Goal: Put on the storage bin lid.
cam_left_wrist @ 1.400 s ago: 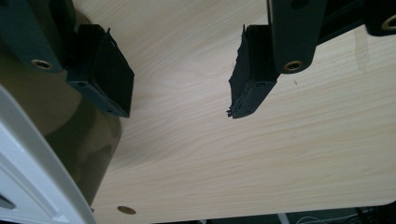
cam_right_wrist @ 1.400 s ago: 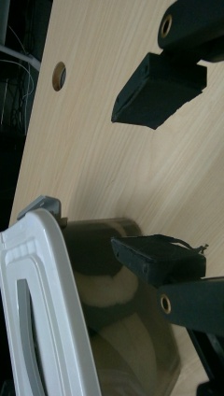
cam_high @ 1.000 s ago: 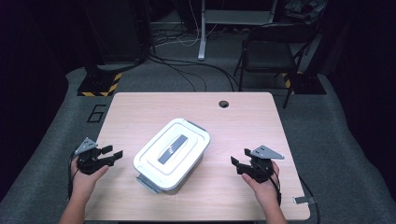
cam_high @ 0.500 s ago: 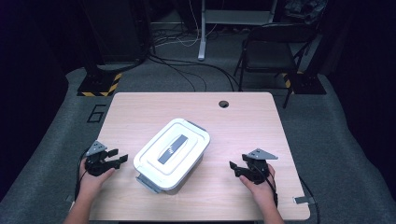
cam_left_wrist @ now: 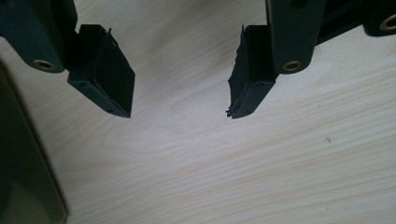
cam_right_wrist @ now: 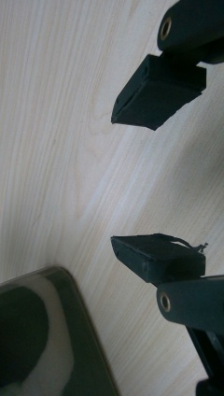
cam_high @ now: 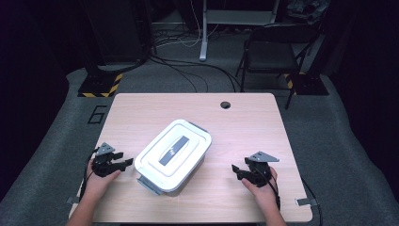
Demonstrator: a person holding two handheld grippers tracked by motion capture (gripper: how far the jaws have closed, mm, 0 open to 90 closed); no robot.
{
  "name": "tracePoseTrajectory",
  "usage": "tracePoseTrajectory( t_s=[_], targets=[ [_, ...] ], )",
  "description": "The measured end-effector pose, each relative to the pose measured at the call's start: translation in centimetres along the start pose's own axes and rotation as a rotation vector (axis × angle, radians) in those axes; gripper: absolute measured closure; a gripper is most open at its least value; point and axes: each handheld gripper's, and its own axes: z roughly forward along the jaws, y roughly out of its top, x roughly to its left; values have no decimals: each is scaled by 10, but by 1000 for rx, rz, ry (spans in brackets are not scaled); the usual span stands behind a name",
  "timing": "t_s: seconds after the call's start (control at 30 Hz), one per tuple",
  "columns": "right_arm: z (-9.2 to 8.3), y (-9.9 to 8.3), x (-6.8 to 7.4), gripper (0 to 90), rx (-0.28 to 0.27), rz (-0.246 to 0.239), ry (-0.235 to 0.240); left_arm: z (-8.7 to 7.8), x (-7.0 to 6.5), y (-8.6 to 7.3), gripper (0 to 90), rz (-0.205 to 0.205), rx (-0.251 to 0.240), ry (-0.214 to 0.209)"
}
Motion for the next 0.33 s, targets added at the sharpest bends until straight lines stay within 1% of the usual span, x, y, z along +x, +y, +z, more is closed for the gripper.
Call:
tracePoseTrajectory(
  t_s=[0.13,0.17,0.2,0.33],
  targets=[
    [1,-1,0,333,9,7,-6,0,4,-1,392,-19,-1,10],
    [2,-2,-1,332,14,10,-9,-1,6,-1,390,-26,0,16],
    [2,-2,-1,332,14,10,-9,0,7,-2,390,-31,-9,25],
    [2,-2,-3,318,14,11,-14,-5,15,-3,383,-54,7,63]
  ],
)
